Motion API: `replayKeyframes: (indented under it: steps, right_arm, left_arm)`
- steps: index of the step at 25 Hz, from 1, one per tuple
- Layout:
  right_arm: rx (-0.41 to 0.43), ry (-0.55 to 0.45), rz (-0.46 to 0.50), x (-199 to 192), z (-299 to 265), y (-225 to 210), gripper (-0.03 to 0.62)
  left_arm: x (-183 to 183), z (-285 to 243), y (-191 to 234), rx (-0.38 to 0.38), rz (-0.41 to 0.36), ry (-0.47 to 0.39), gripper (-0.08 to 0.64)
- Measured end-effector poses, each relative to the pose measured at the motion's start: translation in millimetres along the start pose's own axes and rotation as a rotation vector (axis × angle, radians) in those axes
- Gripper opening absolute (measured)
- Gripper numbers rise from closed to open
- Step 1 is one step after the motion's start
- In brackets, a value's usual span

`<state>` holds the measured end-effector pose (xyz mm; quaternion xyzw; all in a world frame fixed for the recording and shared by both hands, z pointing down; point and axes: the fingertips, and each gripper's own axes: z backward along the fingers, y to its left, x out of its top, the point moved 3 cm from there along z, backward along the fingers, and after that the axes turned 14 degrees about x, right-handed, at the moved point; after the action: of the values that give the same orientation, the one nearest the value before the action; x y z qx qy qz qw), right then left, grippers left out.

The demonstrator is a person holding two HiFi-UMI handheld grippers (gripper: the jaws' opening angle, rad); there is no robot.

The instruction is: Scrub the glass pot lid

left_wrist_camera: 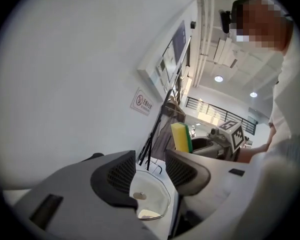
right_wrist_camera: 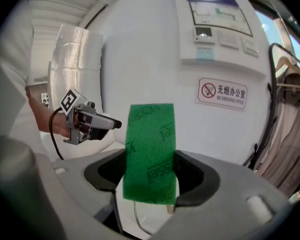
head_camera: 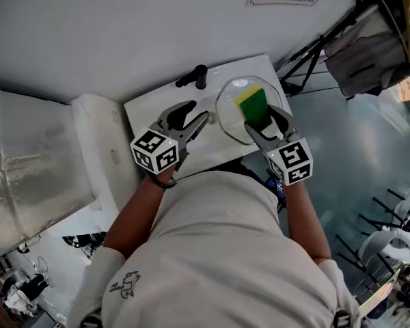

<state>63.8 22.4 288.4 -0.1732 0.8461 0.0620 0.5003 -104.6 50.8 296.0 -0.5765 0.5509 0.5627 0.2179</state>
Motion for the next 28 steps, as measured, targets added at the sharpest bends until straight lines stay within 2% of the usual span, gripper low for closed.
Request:
replayKeyframes:
  steps: [4, 10, 15, 22, 28]
  right_arm:
    - [-0.031, -0.064, 0.031, 25, 18, 11, 0.296]
    - [-0.053, -0.099, 0.054, 45, 38, 16, 0.296]
    - [-0.07, -0.122, 0.076, 48, 58, 27, 0.296]
    - [-0.038, -0.178, 0.107, 45, 96, 30, 0.296]
    - [0.016, -0.212, 0.118, 21, 148, 28, 0.296]
  left_arm:
    - [25, 18, -18, -0.035, -0.027, -0.06, 0.17]
    - [43, 25, -37, -0.059, -0.036, -0.096, 0.155]
    - [49, 45, -56, -0.076, -0.035, -0.147, 0.1]
    - [47, 55, -101, -0.027, -0.118, -0.16, 0.051]
    - [23, 55, -164, 0.031, -0.172, -0.145, 0.014]
